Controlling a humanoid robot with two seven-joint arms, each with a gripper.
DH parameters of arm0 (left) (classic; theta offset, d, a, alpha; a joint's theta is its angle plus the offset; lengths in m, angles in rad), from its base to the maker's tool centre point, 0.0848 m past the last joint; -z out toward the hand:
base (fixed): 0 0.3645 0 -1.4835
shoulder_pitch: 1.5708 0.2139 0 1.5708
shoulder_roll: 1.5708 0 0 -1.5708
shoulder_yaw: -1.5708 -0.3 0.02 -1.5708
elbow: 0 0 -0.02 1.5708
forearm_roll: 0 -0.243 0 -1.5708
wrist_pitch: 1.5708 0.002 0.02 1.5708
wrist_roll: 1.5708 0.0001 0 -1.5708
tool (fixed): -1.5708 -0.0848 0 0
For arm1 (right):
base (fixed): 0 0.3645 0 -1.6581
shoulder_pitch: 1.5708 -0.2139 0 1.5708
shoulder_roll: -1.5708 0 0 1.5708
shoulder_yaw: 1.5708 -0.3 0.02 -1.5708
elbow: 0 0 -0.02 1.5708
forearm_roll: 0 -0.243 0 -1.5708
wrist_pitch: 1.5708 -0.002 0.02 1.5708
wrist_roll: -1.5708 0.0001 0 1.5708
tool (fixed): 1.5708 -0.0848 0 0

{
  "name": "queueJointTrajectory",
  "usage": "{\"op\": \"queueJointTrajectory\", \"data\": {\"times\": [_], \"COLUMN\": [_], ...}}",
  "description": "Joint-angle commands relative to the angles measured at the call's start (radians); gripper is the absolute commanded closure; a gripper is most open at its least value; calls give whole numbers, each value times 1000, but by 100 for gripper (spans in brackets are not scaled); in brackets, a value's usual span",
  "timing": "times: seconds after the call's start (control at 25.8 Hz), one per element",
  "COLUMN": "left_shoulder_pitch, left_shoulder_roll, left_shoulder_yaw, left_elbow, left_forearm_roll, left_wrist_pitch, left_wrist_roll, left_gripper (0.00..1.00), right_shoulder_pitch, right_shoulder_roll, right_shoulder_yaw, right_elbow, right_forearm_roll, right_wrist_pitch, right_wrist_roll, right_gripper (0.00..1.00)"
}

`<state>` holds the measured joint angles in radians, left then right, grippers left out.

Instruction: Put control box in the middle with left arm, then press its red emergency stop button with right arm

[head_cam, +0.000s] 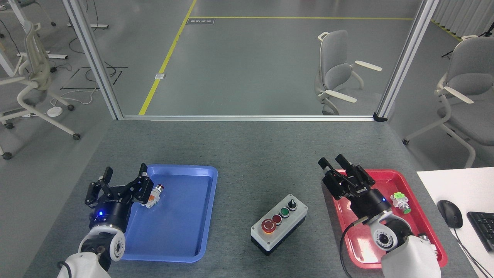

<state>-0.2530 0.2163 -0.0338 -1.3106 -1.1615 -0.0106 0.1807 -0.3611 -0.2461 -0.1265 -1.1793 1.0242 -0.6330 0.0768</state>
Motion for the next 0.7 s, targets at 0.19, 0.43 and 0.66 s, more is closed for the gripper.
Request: {"op": "queueJointTrajectory", "data": {"times": [0.19, 0.43, 0.66], "left_shoulder_pitch": [78, 136, 138], "left_shoulder_roll": [-3, -72, -95], "left_shoulder_yaw": [0, -9, -11], "left_elbow": [-41, -49, -44], "left_forearm_roll": [-3, -3, -12], "left_wrist_pitch": [0, 0, 0], "left_wrist_roll": [8, 8, -1], "left_gripper": [1, 1, 1], "right_shoulder_pitch": [31, 96, 122], "right_shoulder_roll": [-5, 1, 2], "right_shoulder_yaw": [-59, -87, -101], "right_elbow": [-59, -88, -89], "right_forearm_roll": [369, 389, 389], "right_wrist_pitch": [363, 375, 363], "right_wrist_roll": [-88, -88, -89], "right_gripper": [1, 1, 1]}}
